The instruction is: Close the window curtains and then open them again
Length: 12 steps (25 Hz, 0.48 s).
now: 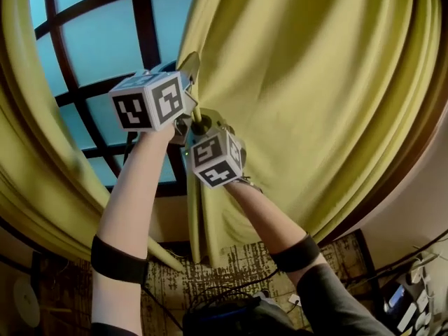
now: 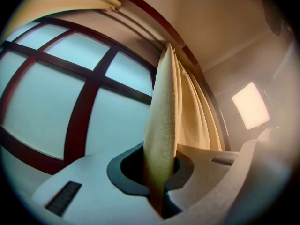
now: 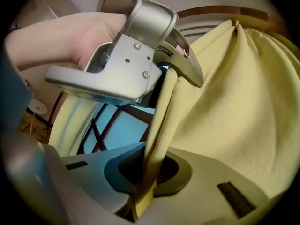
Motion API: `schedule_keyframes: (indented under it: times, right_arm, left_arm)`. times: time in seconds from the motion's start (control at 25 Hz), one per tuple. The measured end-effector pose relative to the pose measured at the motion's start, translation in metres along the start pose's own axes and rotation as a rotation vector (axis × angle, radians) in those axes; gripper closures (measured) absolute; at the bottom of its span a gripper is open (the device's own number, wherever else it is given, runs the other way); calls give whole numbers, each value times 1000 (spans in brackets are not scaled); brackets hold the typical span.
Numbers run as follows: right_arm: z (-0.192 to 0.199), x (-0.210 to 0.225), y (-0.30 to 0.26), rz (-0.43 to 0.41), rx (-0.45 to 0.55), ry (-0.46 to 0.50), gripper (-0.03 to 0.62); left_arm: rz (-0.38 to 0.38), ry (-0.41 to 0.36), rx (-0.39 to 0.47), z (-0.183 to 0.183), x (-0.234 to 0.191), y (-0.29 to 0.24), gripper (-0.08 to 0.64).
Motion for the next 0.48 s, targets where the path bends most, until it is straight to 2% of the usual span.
schedule_keyframes:
  times: [0.16,0.36,0.48]
  right_arm:
    - [-32,-37,-22,-2,26,48,563]
    - [-43,-93,-54,-85,-6,63,564]
    - [-55,-127,-67,-102,5,81,563]
  left_arm:
    - [-25,-17,29,-16,-27,34,555]
    - [-84,46,35,-8,-80,83,555]
    - [-111,46,46,-7,-105,113,555]
Point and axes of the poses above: the fingertips, and each gripper's own axes: y backward along the fingers, x to its right, z out of its underside, the point moved 7 cm from there along y, backward along the fingers, and after that the axes turned 2 degrees about -x, right-handed, at the moved point
